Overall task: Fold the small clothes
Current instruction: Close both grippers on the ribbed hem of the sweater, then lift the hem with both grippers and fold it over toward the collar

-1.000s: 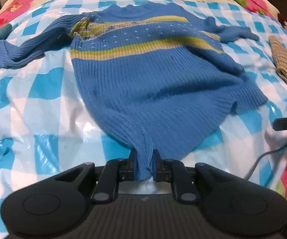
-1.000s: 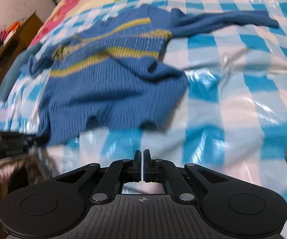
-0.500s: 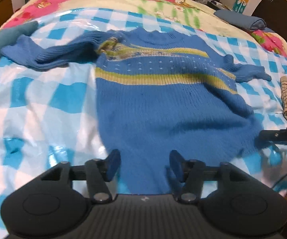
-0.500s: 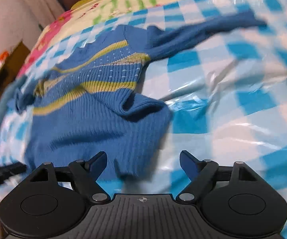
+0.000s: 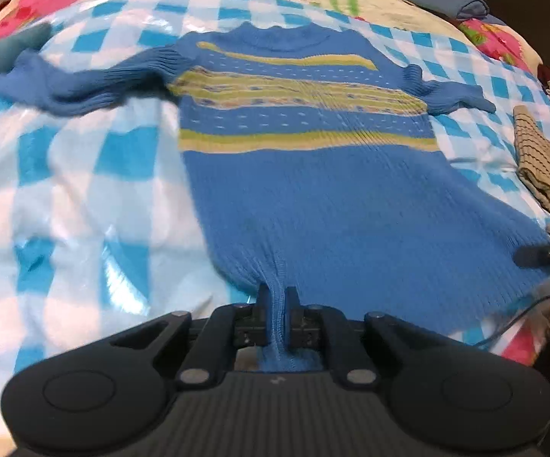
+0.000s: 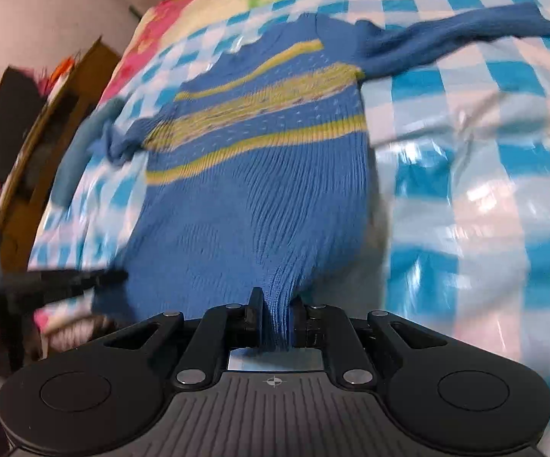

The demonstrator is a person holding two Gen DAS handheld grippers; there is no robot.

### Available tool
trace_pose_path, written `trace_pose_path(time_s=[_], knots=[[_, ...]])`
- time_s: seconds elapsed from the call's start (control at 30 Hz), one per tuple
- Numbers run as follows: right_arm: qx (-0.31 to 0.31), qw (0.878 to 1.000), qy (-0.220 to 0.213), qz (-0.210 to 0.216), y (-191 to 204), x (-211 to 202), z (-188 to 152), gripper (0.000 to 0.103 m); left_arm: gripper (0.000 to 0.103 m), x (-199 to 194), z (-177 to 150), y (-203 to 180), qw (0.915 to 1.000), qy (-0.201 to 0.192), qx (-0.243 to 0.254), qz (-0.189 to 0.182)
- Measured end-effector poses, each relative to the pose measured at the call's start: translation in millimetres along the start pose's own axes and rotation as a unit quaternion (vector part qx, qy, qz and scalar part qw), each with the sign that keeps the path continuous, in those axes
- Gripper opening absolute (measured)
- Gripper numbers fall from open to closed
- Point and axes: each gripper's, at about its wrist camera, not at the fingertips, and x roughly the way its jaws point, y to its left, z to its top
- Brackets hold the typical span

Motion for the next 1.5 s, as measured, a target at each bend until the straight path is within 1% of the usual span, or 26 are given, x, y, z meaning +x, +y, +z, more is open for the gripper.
trace_pose_path(time_s=[0.07,0.17,0.2,0.27,0.3,0.37,0.4,0.43,0.47,0.5,0.6,0.7,0.77,0.87,0.93,1.03,1.07,1.1,1.13,1.17,1.2,1.3,1.37,1.4,1.43,1.5], knots=[[-0.007,1.000,0.027,-0.006,0,-2,-16,0.014,0.013,-2,-13,1,0.9998,0.017,0.010,0.009],[-0.006,0.996,0.078,-0.034,-4,18,-31,0.020,0.014,9,-27,-3,0.9987,0.036,0.021,0.028],[-0.002,0.995,0.089,-0.045,-5,21,-31,0.020,0.014,11,-30,-1,0.9989,0.034,0.012,0.028],[0.030,0.995,0.089,-0.032,-12,15,-31,0.021,0.016,3,-30,5,0.9994,0.020,-0.017,0.022],[0.042,0.996,0.075,-0.022,-14,6,-28,0.023,0.016,-4,-30,8,0.9991,0.008,-0.034,0.023],[0.053,0.998,-0.003,-0.013,-21,-22,-13,0.029,0.017,-22,-22,7,0.9980,-0.027,-0.037,0.043],[0.055,0.997,-0.043,-0.017,-25,-31,-3,0.037,0.017,-28,-20,2,0.9970,-0.043,-0.032,0.055],[0.057,0.994,-0.089,-0.029,-33,-38,10,0.052,0.018,-33,-13,-4,0.9958,-0.061,-0.026,0.063],[0.062,0.988,-0.129,-0.051,-44,-41,27,0.059,0.020,-35,-3,-12,0.9949,-0.079,-0.015,0.062],[0.070,0.982,-0.160,-0.067,-59,-41,45,0.060,0.020,-32,6,-19,0.9941,-0.093,-0.005,0.056],[0.122,0.957,-0.240,-0.108,-112,-27,97,0.060,0.031,-11,40,-50,0.9923,-0.121,0.017,0.019],[0.197,0.928,-0.288,-0.130,-176,-3,141,0.060,0.033,28,73,-86,0.9907,-0.130,0.039,-0.013],[0.272,0.908,-0.298,-0.109,-221,9,161,0.060,0.033,50,86,-108,0.9903,-0.125,0.056,-0.021],[0.341,0.882,-0.319,-0.062,-256,30,170,0.061,0.033,76,92,-131,0.9910,-0.109,0.068,-0.040],[0.361,0.871,-0.332,-0.042,-269,39,176,0.065,0.033,88,91,-139,0.9923,-0.092,0.070,-0.043],[0.369,0.859,-0.355,-0.026,-273,48,186,0.066,0.033,96,79,-138,0.9944,-0.075,0.062,-0.042],[0.374,0.853,-0.364,-0.020,-274,50,188,0.065,0.033,97,76,-137,0.9951,-0.069,0.057,-0.042],[0.377,0.850,-0.368,-0.015,-275,52,191,0.055,0.033,100,73,-136,0.9956,-0.064,0.054,-0.042],[0.379,0.850,-0.367,-0.007,-278,51,197,0.032,0.033,99,69,-132,0.9961,-0.060,0.050,-0.042],[0.380,0.851,-0.361,0.002,-277,49,200,0.019,0.033,98,66,-130,0.9963,-0.060,0.047,-0.041],[0.381,0.852,-0.359,0.011,-275,46,203,0.013,0.034,95,62,-126,0.9963,-0.062,0.044,-0.040],[0.328,0.858,-0.394,0.038,-240,17,209,0.013,0.036,88,56,-109,0.9965,-0.070,0.024,-0.038],[0.261,0.876,-0.402,0.057,-192,0,218,0.013,0.038,85,53,-94,0.9965,-0.075,0.006,-0.037],[0.217,0.889,-0.399,0.065,-161,-4,223,0.013,0.038,84,51,-87,0.9964,-0.077,-0.002,-0.034],[0.160,0.902,-0.395,0.071,-122,-6,226,0.013,0.038,84,50,-80,0.9964,-0.078,-0.009,-0.031],[0.046,0.921,-0.378,0.083,-44,6,228,0.013,0.038,80,45,-68,0.9960,-0.083,-0.022,-0.025]])
